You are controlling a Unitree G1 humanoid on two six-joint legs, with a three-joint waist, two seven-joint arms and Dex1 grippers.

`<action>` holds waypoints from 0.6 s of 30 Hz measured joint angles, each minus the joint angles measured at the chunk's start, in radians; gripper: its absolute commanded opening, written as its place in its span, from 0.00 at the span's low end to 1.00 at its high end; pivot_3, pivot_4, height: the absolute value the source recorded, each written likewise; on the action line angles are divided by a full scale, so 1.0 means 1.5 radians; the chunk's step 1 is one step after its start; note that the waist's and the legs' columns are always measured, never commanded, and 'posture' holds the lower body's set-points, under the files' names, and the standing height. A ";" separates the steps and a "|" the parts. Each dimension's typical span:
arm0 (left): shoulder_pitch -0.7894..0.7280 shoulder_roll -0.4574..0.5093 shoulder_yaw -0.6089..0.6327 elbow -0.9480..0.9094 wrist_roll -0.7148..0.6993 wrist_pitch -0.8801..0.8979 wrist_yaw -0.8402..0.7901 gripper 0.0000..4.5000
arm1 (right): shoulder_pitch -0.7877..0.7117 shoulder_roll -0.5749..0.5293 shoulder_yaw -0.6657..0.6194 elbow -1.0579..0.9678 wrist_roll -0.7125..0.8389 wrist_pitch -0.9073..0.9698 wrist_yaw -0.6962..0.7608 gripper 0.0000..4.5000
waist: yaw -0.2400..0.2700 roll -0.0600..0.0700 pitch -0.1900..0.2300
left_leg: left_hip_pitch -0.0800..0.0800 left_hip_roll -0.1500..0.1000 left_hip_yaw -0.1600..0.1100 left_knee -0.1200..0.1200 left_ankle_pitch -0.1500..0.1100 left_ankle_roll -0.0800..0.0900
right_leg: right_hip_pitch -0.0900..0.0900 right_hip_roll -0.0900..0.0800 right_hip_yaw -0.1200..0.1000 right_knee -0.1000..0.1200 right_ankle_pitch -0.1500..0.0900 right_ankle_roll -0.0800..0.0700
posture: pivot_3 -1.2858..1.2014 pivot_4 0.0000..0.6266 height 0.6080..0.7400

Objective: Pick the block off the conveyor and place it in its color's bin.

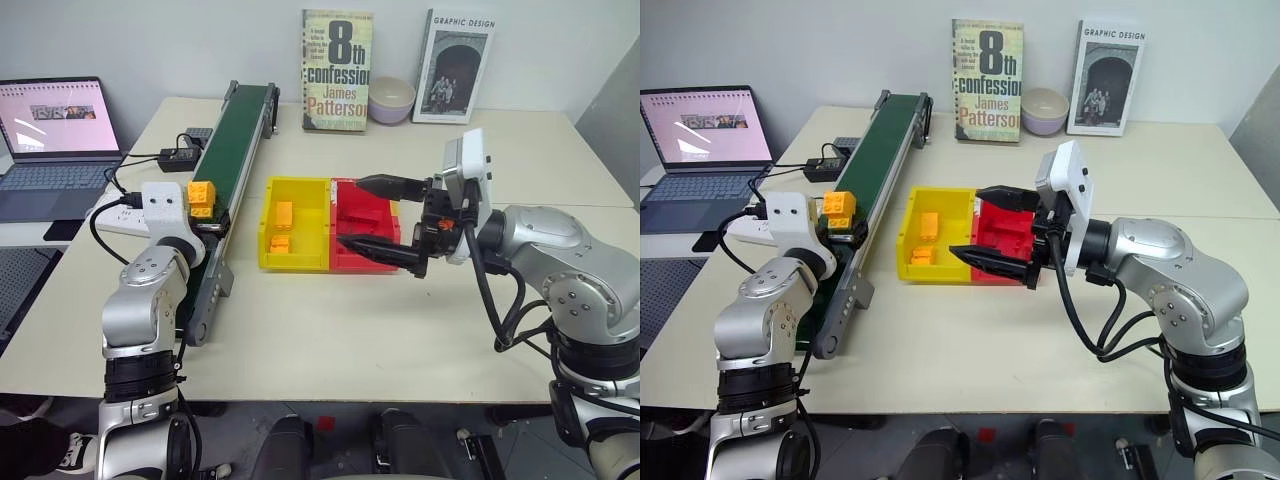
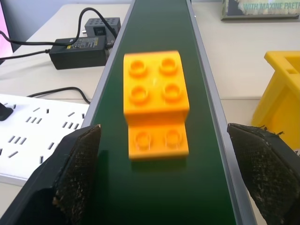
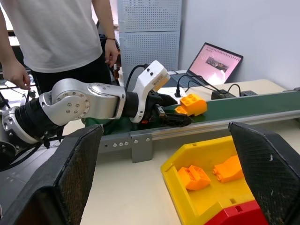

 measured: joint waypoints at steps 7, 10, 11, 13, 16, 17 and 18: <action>0.005 -0.003 0.009 0.011 -0.006 -0.008 0.001 0.76 | -0.005 -0.005 0.002 0.009 -0.002 -0.007 0.002 1.00 | 0.000 0.000 0.000 | 0.000 0.000 0.000 0.000 0.000 0.000 | 0.000 0.000 0.000 0.000 0.000 0.000 | 0.52 0.24 1.00; 0.017 -0.003 0.017 -0.006 -0.012 0.001 0.002 0.63 | -0.006 -0.007 0.003 0.018 -0.009 -0.020 0.004 1.00 | 0.000 0.000 0.000 | 0.000 0.000 0.000 0.000 0.000 0.000 | 0.000 0.000 0.000 0.000 0.000 0.000 | 0.52 0.24 1.00; 0.023 -0.003 0.019 -0.016 -0.014 0.008 0.002 0.59 | -0.006 -0.008 0.004 0.022 -0.014 -0.024 0.007 1.00 | 0.000 0.000 0.000 | 0.000 0.000 0.000 0.000 0.000 0.000 | 0.000 0.000 0.000 0.000 0.000 0.000 | 0.52 0.24 1.00; 0.037 -0.004 0.025 -0.043 -0.019 0.028 0.007 0.51 | -0.004 -0.011 0.005 0.030 -0.025 -0.035 0.011 1.00 | 0.000 0.000 0.000 | 0.000 0.000 0.000 0.000 0.000 0.000 | 0.000 0.000 0.000 0.000 0.000 0.000 | 0.52 0.24 1.00; 0.047 -0.013 0.036 -0.075 -0.027 0.061 0.020 0.38 | 0.000 -0.011 0.007 0.037 -0.029 -0.047 0.019 1.00 | 0.000 0.000 0.000 | 0.000 0.000 0.000 0.000 0.000 0.000 | 0.000 0.000 0.000 0.000 0.000 0.000 | 0.52 0.24 1.00; 0.051 -0.016 0.037 -0.087 -0.030 0.071 0.024 0.36 | 0.002 -0.011 0.007 0.038 -0.030 -0.050 0.020 1.00 | 0.000 0.000 0.000 | 0.000 0.000 0.000 0.000 0.000 0.000 | 0.000 0.000 0.000 0.000 0.000 0.000 | 0.52 0.24 1.00; 0.053 -0.018 0.037 -0.097 -0.032 0.082 0.030 0.35 | 0.003 -0.011 0.008 0.039 -0.031 -0.051 0.021 1.00 | 0.000 0.000 0.000 | 0.000 0.000 0.000 0.000 0.000 0.000 | 0.000 0.000 0.000 0.000 0.000 0.000 | 0.52 0.24 1.00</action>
